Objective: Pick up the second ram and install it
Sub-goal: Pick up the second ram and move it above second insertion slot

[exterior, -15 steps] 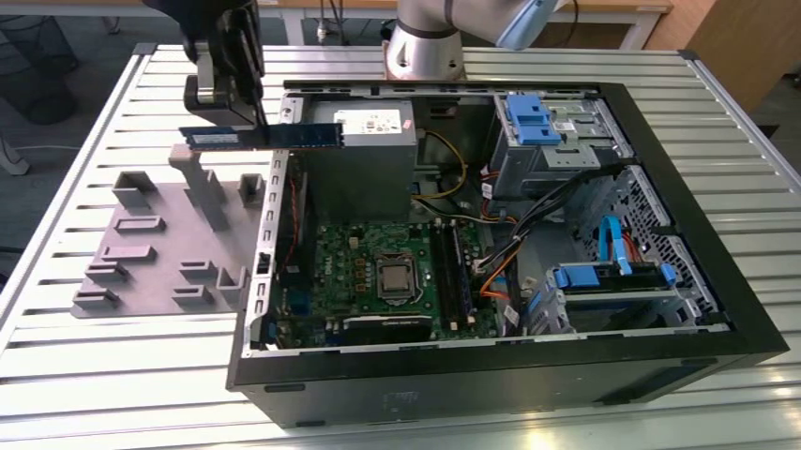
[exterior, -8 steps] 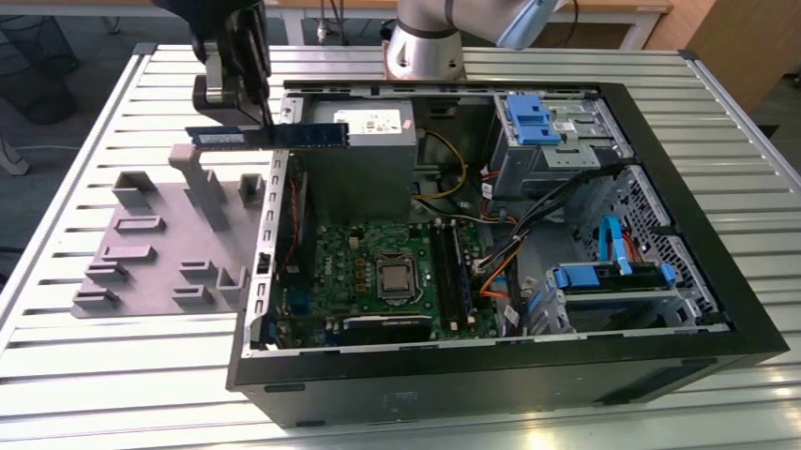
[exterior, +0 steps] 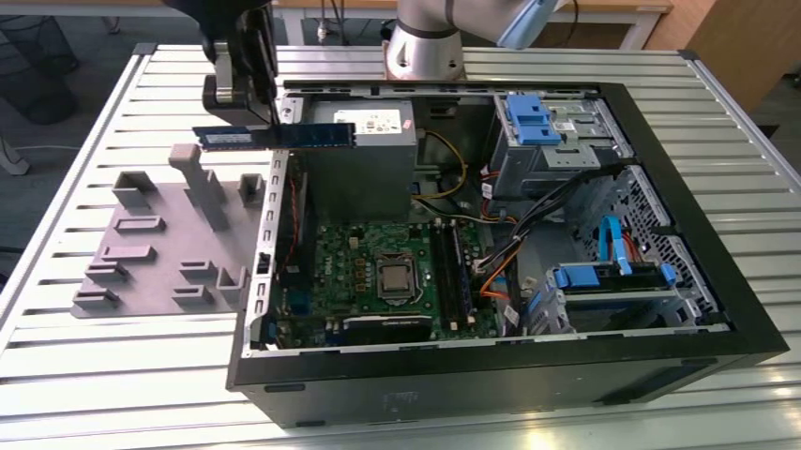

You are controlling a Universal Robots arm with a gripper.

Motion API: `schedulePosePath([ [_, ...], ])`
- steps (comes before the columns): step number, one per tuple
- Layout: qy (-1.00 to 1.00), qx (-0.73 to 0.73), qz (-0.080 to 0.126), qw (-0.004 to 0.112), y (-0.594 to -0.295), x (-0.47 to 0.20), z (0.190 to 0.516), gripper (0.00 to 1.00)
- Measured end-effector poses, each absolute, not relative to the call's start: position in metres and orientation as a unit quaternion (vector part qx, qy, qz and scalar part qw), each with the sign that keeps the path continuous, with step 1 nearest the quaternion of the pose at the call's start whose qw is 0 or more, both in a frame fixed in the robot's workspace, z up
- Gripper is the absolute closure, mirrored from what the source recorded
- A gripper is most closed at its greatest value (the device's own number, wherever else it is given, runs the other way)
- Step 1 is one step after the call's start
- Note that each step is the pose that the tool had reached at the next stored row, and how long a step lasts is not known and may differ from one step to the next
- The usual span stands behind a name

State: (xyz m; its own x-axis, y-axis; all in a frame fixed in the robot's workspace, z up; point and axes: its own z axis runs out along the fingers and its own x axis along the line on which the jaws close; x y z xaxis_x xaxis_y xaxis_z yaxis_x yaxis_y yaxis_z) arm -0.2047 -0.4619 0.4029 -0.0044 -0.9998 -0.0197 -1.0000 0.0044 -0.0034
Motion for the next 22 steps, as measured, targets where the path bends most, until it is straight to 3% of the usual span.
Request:
schedulePosePath([
  [22,0.709,-0.705,0.006,0.008,-0.462,-0.189,0.403,0.86],
])
